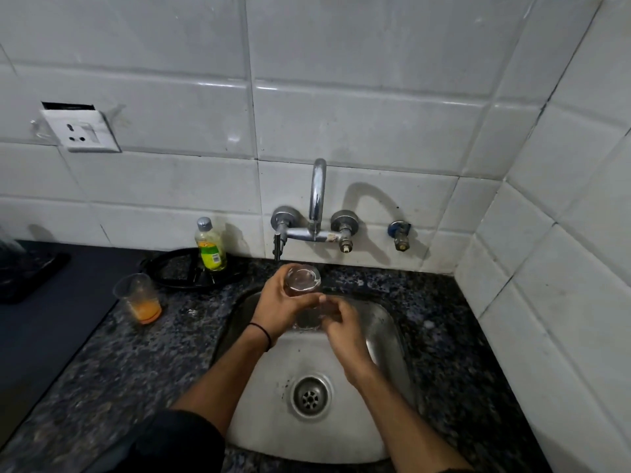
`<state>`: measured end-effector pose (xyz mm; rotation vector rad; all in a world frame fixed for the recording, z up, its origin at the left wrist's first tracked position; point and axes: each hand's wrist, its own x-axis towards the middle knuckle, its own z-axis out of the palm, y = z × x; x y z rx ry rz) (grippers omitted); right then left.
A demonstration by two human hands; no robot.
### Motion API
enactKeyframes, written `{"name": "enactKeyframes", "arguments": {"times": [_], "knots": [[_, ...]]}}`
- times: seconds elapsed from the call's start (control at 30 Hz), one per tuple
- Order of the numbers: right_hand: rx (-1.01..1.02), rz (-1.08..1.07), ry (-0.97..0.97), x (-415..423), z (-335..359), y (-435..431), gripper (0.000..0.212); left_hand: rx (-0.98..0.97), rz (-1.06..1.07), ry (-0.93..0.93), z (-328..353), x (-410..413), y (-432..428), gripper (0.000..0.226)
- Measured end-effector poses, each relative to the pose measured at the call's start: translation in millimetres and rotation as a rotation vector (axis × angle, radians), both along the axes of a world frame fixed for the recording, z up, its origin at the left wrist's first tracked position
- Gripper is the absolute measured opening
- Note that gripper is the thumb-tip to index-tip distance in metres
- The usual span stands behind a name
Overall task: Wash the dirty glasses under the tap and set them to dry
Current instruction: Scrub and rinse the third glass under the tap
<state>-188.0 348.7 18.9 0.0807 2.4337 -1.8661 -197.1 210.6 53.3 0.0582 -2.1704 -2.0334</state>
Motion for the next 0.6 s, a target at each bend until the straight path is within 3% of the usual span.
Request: {"name": "enactKeyframes", "arguments": {"times": [0.13, 0.2, 0.37, 0.6], "knots": [[0.353, 0.103, 0.169, 9.5, -4.4, -0.5, 0.067, -0.098, -0.003, 0.059, 4.7, 8.9, 3.1, 0.053], [0.394, 0.117, 0.187, 13.9, -3.2, -4.3, 0.082, -0.135, -0.004, 0.085, 7.1, 13.6, 4.8, 0.053], [0.187, 0.135, 0.177, 22.8, 2.6, -12.4, 0.093, -0.175, -0.009, 0.095, 11.5, 24.8, -2.0, 0.055], [-0.068, 0.285, 0.259, 28.6, 17.0, -42.1, 0.075, -0.239, -0.138, 0.023, 26.4, 40.6, -44.9, 0.066]]}}
